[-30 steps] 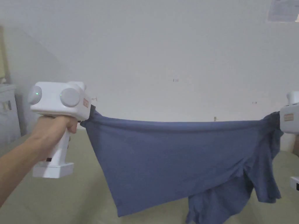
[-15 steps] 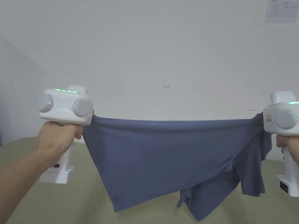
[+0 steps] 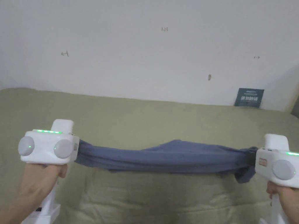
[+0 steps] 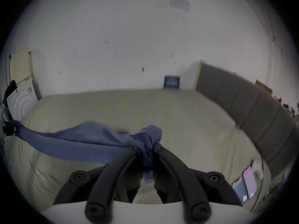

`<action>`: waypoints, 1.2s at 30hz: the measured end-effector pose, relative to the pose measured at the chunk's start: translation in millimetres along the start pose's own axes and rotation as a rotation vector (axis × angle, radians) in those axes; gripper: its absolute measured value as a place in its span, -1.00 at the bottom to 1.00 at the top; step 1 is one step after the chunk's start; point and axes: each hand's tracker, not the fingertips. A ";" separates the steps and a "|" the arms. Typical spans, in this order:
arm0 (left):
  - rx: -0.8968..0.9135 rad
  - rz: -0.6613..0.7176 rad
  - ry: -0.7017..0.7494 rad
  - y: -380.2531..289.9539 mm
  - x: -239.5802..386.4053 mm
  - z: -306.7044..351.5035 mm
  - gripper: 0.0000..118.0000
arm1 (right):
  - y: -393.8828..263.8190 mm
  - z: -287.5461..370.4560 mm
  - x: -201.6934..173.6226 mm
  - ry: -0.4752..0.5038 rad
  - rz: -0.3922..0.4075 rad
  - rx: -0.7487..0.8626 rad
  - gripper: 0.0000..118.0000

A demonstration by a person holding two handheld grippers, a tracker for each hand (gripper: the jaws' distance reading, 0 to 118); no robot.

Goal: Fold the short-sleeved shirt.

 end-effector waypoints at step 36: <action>-0.150 0.043 -0.128 -245.9 -62.2 181.1 -1.00 | -213.5 222.2 -66.8 0.211 -0.006 -0.087 -0.76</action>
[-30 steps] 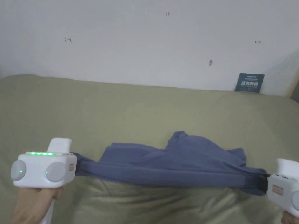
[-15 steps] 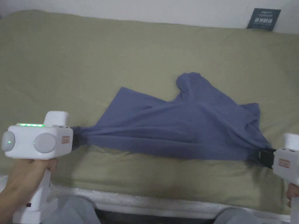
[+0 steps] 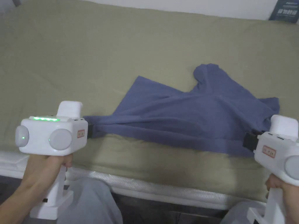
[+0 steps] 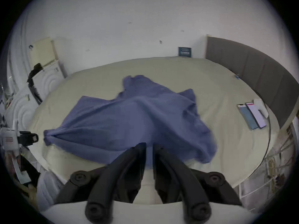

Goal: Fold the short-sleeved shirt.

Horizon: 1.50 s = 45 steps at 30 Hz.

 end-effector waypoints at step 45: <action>-0.242 0.044 -0.133 41.3 -23.6 -104.8 -0.94 | 116.4 -165.0 12.2 0.019 0.188 -0.147 -0.84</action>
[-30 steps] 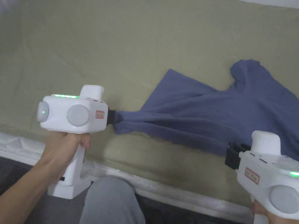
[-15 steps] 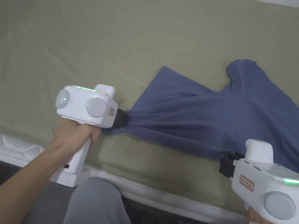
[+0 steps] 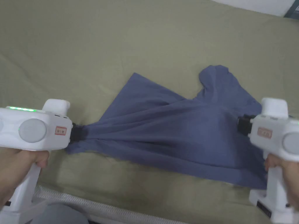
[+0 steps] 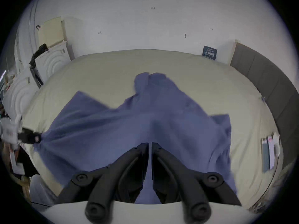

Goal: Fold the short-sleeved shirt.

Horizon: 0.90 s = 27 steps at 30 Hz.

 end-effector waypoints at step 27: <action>0.028 0.098 -0.033 13.2 6.0 26.6 -0.94 | 86.3 31.3 12.7 -0.130 0.219 0.037 -0.83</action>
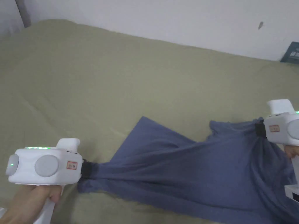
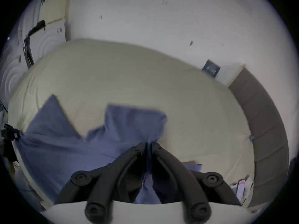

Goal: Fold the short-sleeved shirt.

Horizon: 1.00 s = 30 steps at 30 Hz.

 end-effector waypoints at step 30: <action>0.742 -0.291 0.257 227.7 184.4 322.2 -0.94 | 135.3 315.2 151.5 -0.240 -0.317 0.570 -0.83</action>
